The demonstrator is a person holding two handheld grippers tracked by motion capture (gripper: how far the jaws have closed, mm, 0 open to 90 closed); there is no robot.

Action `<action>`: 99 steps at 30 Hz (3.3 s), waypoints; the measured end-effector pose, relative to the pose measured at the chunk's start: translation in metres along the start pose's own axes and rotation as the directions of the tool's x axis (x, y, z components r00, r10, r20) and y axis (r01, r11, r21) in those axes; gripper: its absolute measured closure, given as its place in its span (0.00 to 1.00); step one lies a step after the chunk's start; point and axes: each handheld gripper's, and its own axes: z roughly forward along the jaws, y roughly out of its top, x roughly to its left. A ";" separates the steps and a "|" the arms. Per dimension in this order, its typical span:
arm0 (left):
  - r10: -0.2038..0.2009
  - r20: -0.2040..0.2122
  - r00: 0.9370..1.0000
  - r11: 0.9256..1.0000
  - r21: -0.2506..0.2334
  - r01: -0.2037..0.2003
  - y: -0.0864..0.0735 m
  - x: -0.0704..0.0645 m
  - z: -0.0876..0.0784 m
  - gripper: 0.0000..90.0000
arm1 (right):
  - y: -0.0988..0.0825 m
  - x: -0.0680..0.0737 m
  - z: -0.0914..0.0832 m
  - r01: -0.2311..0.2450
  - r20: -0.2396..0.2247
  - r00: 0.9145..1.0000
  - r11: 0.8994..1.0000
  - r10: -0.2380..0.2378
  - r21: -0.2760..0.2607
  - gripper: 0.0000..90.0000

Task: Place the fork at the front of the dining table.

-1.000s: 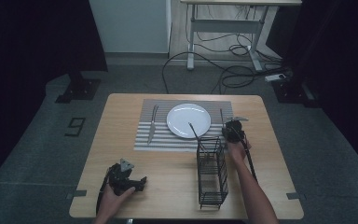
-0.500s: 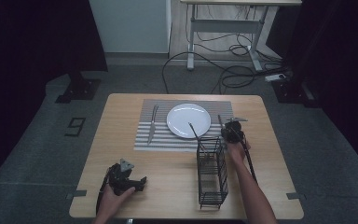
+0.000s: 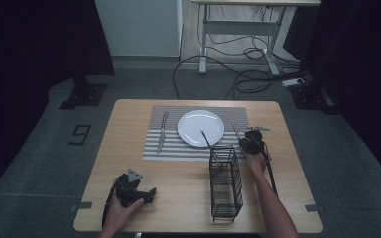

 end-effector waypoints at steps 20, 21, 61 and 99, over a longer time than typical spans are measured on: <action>-0.003 -0.004 1.000 1.000 -0.001 0.003 0.000 0.000 0.000 0.00 | -0.020 -0.001 -0.067 0.126 -0.118 0.985 0.992 -0.129 -0.032 0.74; -0.004 -0.004 1.000 1.000 -0.002 0.004 0.000 0.000 0.000 0.00 | -0.023 -0.002 -0.069 0.128 -0.123 0.984 0.991 -0.131 -0.029 0.73; -0.005 -0.005 1.000 1.000 -0.001 0.005 0.000 0.000 0.000 0.00 | -0.027 0.020 -0.030 0.094 -0.088 0.992 0.996 -0.094 -0.006 0.76; -0.004 -0.006 1.000 1.000 -0.001 0.004 0.000 0.000 0.000 0.00 | -0.061 -0.012 -0.108 0.125 -0.157 0.977 0.984 -0.145 -0.129 0.56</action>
